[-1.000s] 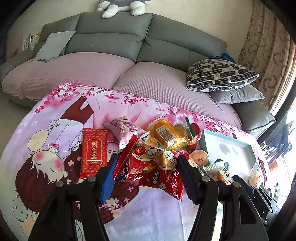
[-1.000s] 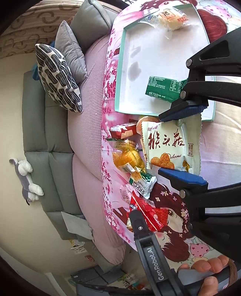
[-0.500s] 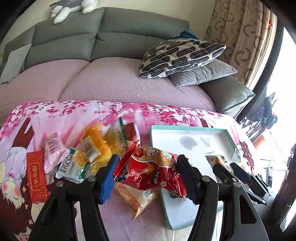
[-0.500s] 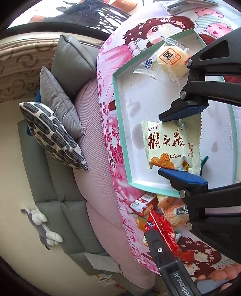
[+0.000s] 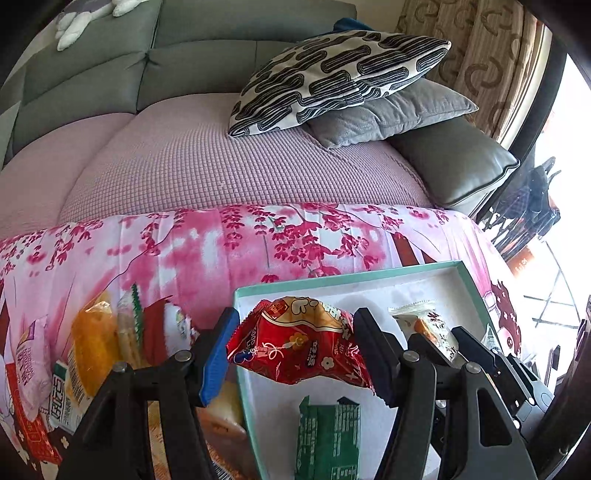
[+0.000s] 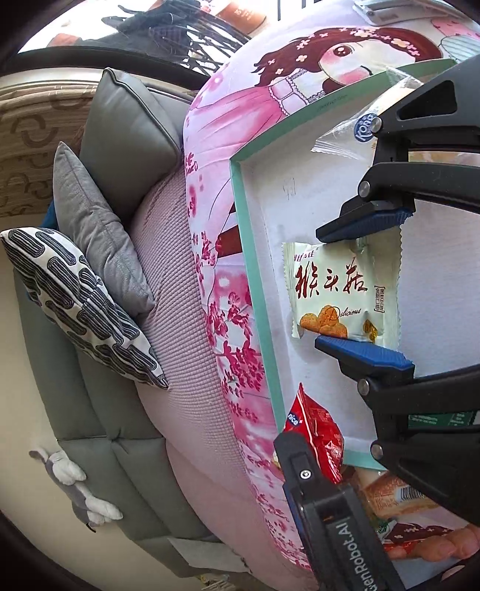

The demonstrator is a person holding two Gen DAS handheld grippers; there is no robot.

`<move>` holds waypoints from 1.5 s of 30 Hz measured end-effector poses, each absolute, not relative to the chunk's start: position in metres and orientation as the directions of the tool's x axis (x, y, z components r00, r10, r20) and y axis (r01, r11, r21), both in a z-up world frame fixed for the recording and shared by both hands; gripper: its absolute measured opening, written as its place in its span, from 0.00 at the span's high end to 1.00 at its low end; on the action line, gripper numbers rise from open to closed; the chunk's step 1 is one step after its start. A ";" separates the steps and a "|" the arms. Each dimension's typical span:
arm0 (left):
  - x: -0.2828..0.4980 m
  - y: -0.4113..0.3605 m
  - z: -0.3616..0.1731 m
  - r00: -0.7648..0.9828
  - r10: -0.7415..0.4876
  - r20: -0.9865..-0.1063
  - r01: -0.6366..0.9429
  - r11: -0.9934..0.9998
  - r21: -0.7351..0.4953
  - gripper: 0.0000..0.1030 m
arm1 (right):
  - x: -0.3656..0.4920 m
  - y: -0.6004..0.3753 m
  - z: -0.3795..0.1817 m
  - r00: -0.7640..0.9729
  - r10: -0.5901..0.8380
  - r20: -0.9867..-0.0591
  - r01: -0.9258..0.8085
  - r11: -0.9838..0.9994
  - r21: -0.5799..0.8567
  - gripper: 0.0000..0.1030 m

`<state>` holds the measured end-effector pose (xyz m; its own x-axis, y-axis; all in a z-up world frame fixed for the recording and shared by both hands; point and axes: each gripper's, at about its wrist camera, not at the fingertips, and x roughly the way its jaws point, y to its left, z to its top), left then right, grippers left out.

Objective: Organize snacks
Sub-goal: 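Carry both packets into the tray and open both tools to release, then withdraw both open tools from the tray toward the remaining snacks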

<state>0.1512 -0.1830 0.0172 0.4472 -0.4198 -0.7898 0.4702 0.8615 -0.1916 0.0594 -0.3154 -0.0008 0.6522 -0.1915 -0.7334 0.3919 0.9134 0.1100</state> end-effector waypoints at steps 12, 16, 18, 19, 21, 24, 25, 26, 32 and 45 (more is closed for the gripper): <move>0.170 -0.215 -0.005 0.397 -0.393 -0.829 0.484 0.857 -0.174 0.37 | 0.081 -0.331 -0.020 0.612 -0.194 -0.767 0.397 0.914 0.085 0.46; 0.164 -0.213 0.002 0.396 -0.397 -0.828 0.486 0.855 -0.178 0.37 | 0.079 -0.332 -0.017 0.617 -0.184 -0.765 0.394 0.914 0.097 0.44; 0.160 -0.209 0.009 0.403 -0.396 -0.825 0.481 0.859 -0.177 0.37 | 0.077 -0.330 -0.014 0.617 -0.182 -0.765 0.390 0.916 0.097 0.40; 0.158 -0.205 0.012 0.406 -0.395 -0.824 0.476 0.861 -0.179 0.37 | 0.075 -0.330 -0.012 0.619 -0.183 -0.764 0.388 0.916 0.096 0.38; 0.152 -0.196 0.019 0.416 -0.393 -0.820 0.460 0.869 -0.184 0.36 | 0.069 -0.328 -0.007 0.626 -0.183 -0.758 0.389 0.916 0.101 0.32; 0.142 -0.177 0.025 0.441 -0.371 -0.817 0.426 0.888 -0.174 0.28 | 0.055 -0.322 0.001 0.637 -0.179 -0.750 0.385 0.917 0.108 0.29; 0.138 -0.170 0.027 0.452 -0.365 -0.814 0.413 0.894 -0.172 0.26 | 0.050 -0.319 0.004 0.637 -0.181 -0.749 0.385 0.917 0.105 0.29; 0.135 -0.162 0.029 0.461 -0.358 -0.812 0.399 0.901 -0.170 0.26 | 0.044 -0.316 0.007 0.638 -0.183 -0.748 0.383 0.918 0.103 0.29; 0.109 -0.113 0.032 0.517 -0.302 -0.801 0.325 0.935 -0.143 0.26 | 0.014 -0.296 0.020 0.647 -0.185 -0.740 0.386 0.916 0.108 0.29; 0.089 -0.063 0.016 0.564 -0.256 -0.785 0.228 0.962 -0.150 0.25 | -0.001 -0.271 0.021 0.659 -0.191 -0.728 0.368 0.925 0.091 0.28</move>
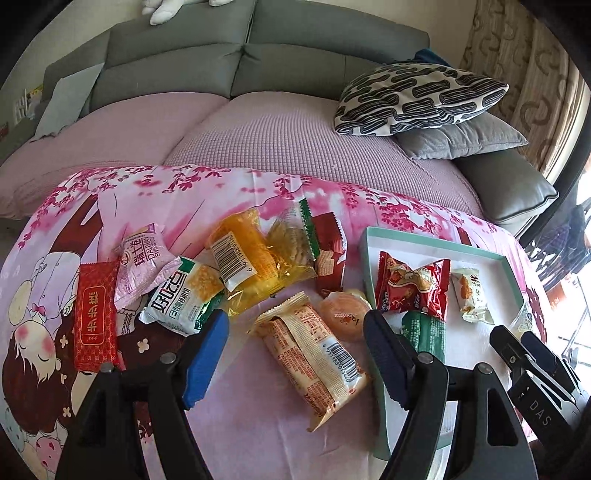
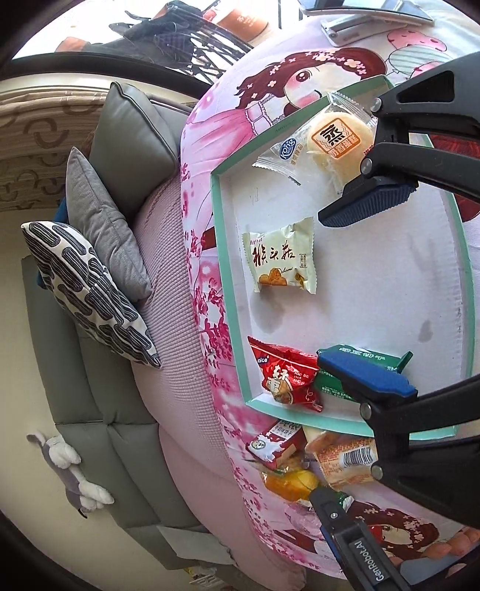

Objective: Organize snacks
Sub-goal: 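Withdraw both open tools from the tray toward the remaining snacks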

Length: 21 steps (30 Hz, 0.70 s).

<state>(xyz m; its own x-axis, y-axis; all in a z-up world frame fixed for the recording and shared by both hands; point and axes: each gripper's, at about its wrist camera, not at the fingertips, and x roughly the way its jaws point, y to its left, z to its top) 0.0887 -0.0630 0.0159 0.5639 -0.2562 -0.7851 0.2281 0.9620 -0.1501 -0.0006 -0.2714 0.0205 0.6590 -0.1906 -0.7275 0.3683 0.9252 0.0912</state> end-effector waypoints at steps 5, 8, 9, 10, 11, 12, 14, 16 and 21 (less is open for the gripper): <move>0.086 -0.065 0.012 0.587 -0.241 -0.773 0.231 0.965 -0.126 0.07 | -0.003 -0.274 0.017 0.666 -0.198 -0.720 0.380 0.920 0.098 0.00; 0.083 -0.068 0.010 0.609 -0.225 -0.760 0.235 0.967 -0.098 0.04 | -0.008 -0.280 0.018 0.673 -0.195 -0.713 0.391 0.912 0.120 0.00; 0.082 -0.070 0.010 0.619 -0.222 -0.753 0.235 0.967 -0.092 0.03 | -0.009 -0.282 0.018 0.677 -0.197 -0.709 0.395 0.911 0.123 0.00; 0.081 -0.071 0.010 0.627 -0.221 -0.747 0.236 0.968 -0.088 0.03 | -0.010 -0.284 0.019 0.677 -0.206 -0.707 0.402 0.908 0.121 0.00; 0.080 -0.072 0.010 0.634 -0.222 -0.741 0.239 0.967 -0.085 0.03 | -0.012 -0.286 0.020 0.678 -0.216 -0.703 0.409 0.905 0.117 0.00; 0.079 -0.073 0.011 0.644 -0.228 -0.731 0.242 0.966 -0.088 0.03 | -0.013 -0.287 0.021 0.681 -0.220 -0.698 0.411 0.904 0.116 0.00; 0.076 -0.075 0.014 0.671 -0.239 -0.702 0.248 0.964 -0.092 0.03 | -0.014 -0.288 0.022 0.687 -0.228 -0.690 0.410 0.905 0.110 0.00; 0.074 -0.076 0.016 0.681 -0.244 -0.690 0.257 0.962 -0.087 0.03 | -0.016 -0.288 0.023 0.690 -0.236 -0.684 0.414 0.904 0.106 0.00; 0.074 -0.065 0.022 0.668 -0.288 -0.686 0.256 0.955 -0.151 0.03 | -0.015 -0.284 0.023 0.709 -0.198 -0.677 0.389 0.910 0.142 0.00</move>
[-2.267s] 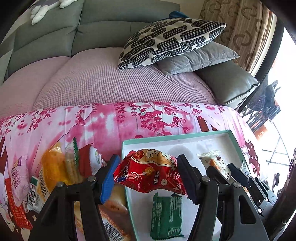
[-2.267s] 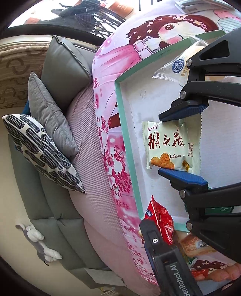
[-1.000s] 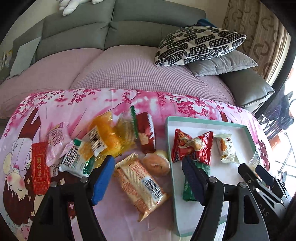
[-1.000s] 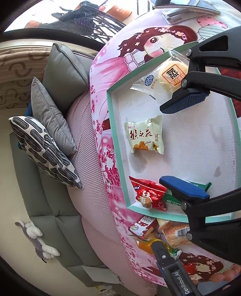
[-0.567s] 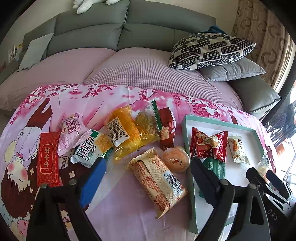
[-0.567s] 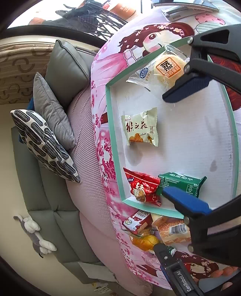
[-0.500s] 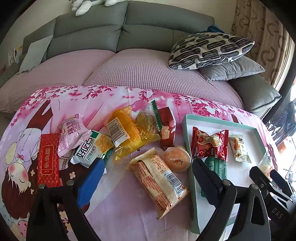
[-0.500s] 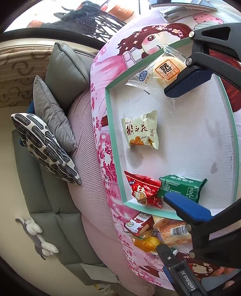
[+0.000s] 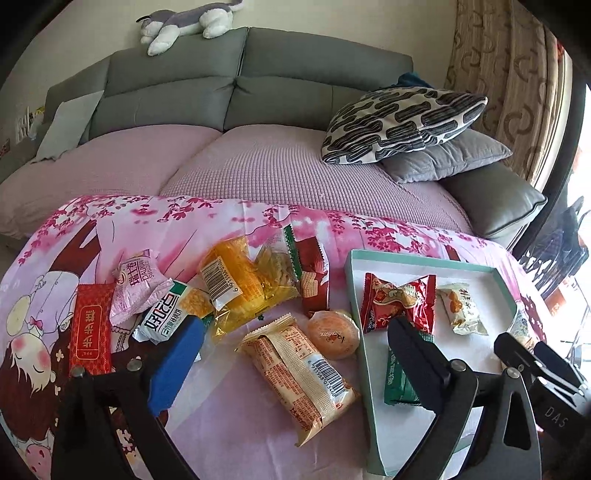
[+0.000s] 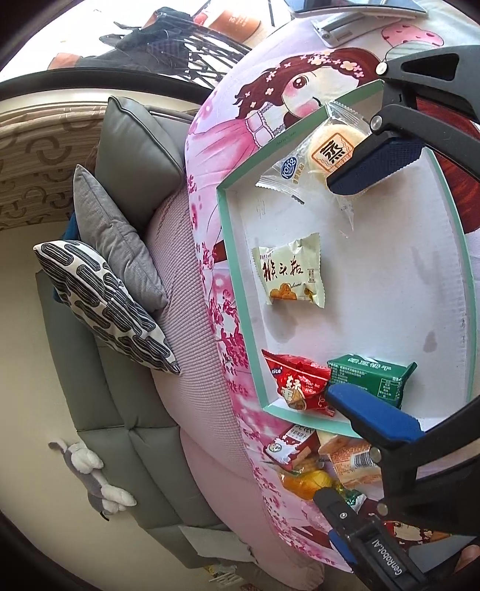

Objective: Organize snacks
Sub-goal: 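Withdraw both open tools from the tray toward the remaining snacks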

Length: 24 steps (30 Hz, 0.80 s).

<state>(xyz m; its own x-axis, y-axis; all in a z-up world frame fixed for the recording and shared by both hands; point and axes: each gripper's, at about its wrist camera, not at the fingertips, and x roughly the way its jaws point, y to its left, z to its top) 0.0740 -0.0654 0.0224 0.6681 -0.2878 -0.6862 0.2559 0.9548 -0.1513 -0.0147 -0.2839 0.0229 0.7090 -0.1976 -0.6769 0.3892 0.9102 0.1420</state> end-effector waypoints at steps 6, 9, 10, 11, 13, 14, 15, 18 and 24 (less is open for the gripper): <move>0.076 -0.039 0.030 0.723 -0.185 -0.666 0.162 0.982 -0.096 0.03 | -0.003 -0.257 0.023 0.739 -0.131 -0.661 0.311 0.937 0.162 0.00; 0.079 -0.021 0.027 0.706 -0.165 -0.689 0.131 0.986 -0.102 0.03 | 0.002 -0.241 0.024 0.753 -0.101 -0.651 0.278 0.944 0.175 0.00; 0.080 -0.016 0.026 0.697 -0.150 -0.701 0.119 0.989 -0.092 0.03 | 0.004 -0.236 0.024 0.755 -0.094 -0.649 0.270 0.947 0.176 0.00; 0.081 -0.011 0.024 0.689 -0.133 -0.712 0.107 0.991 -0.082 0.03 | 0.005 -0.230 0.024 0.757 -0.086 -0.648 0.260 0.949 0.177 0.00; 0.082 0.001 0.022 0.676 -0.105 -0.729 0.081 0.994 -0.068 0.03 | 0.008 -0.220 0.024 0.763 -0.067 -0.643 0.241 0.952 0.187 0.00; 0.083 0.007 0.021 0.671 -0.097 -0.735 0.069 0.995 -0.069 0.03 | 0.009 -0.216 0.023 0.765 -0.052 -0.641 0.228 0.954 0.195 0.00; 0.084 0.014 0.021 0.666 -0.093 -0.740 0.058 0.996 -0.074 0.03 | 0.011 -0.212 0.023 0.768 -0.039 -0.639 0.216 0.956 0.200 0.00; 0.083 0.037 0.024 0.665 -0.082 -0.742 0.017 0.995 -0.094 0.03 | 0.014 -0.197 0.023 0.767 -0.029 -0.640 0.192 0.964 0.187 0.00; 0.078 0.081 0.035 0.694 -0.039 -0.719 -0.058 0.992 -0.110 0.03 | 0.019 -0.176 0.023 0.779 -0.014 -0.626 0.170 0.967 0.191 0.00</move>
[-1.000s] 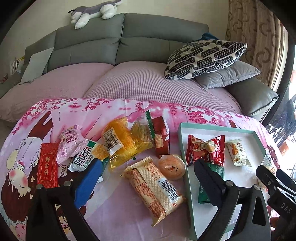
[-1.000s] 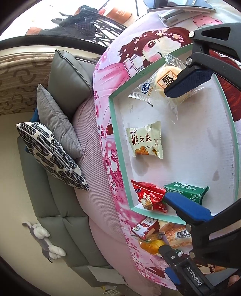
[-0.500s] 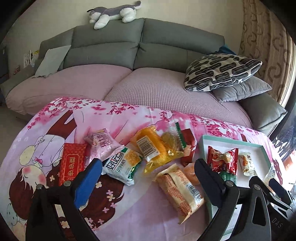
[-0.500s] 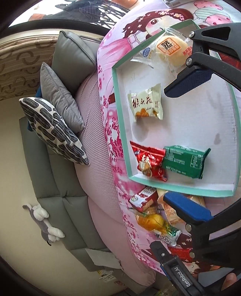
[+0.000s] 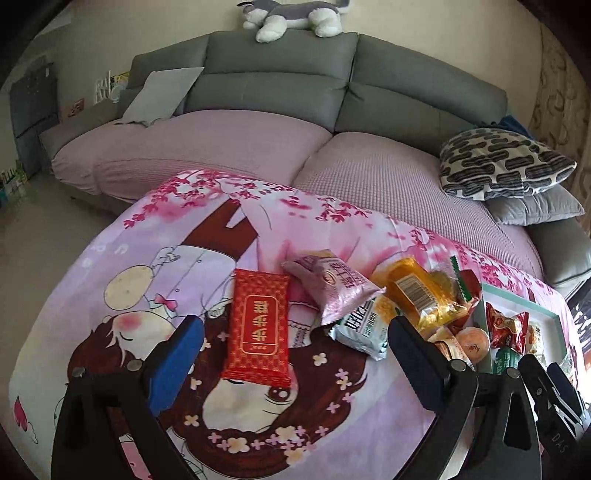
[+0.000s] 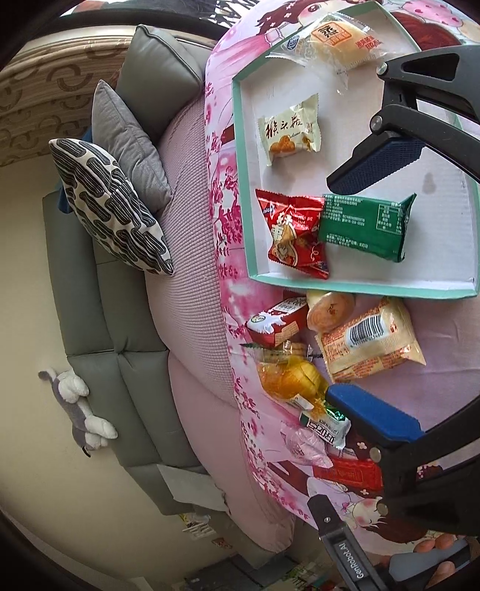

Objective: Organize snacks
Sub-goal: 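Withdraw both open tools from the tray toward the remaining snacks, then grasp the red rectangular packet with the left tool while the right tool grasps the tan bread packet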

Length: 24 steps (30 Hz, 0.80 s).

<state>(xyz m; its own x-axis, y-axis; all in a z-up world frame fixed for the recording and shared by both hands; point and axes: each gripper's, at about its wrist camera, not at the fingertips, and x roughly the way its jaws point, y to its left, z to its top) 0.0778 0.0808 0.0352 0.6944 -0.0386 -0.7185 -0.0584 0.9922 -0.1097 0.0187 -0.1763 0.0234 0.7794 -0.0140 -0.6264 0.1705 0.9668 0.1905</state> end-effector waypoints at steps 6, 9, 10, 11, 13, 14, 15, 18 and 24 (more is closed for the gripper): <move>0.080 0.116 0.030 0.684 -0.022 -0.729 -0.117 0.983 -0.140 0.03 | 0.026 -0.149 0.022 0.783 0.000 -0.622 0.126 0.979 0.158 0.00; 0.083 0.125 0.027 0.678 -0.035 -0.734 -0.122 0.980 -0.159 0.03 | 0.032 -0.136 0.016 0.770 0.011 -0.638 0.097 0.986 0.133 0.00; 0.085 0.128 0.024 0.675 -0.037 -0.737 -0.124 0.979 -0.163 0.03 | 0.034 -0.133 0.014 0.766 0.009 -0.643 0.092 0.988 0.124 0.00; 0.087 0.129 0.021 0.666 -0.040 -0.745 -0.127 0.978 -0.166 0.03 | 0.037 -0.129 0.012 0.761 0.012 -0.648 0.084 0.990 0.116 0.00; 0.093 0.131 0.013 0.647 -0.047 -0.761 -0.133 0.976 -0.173 0.03 | 0.041 -0.124 0.008 0.756 0.019 -0.654 0.065 0.992 0.104 0.00; 0.096 0.132 0.008 0.637 -0.051 -0.769 -0.136 0.975 -0.178 0.03 | 0.042 -0.122 0.006 0.755 0.021 -0.655 0.057 0.994 0.098 0.00; 0.099 0.131 0.004 0.627 -0.057 -0.777 -0.136 0.974 -0.182 0.03 | 0.045 -0.120 0.004 0.752 0.023 -0.658 0.049 0.995 0.092 0.01; 0.110 0.127 -0.009 0.599 -0.067 -0.798 -0.131 0.975 -0.180 0.03 | 0.051 -0.116 -0.003 0.740 0.025 -0.672 0.038 0.996 0.079 0.09; 0.132 0.116 -0.027 0.573 -0.054 -0.818 -0.115 0.983 -0.146 0.05 | 0.058 -0.112 -0.019 0.700 0.034 -0.713 0.021 0.998 0.067 0.19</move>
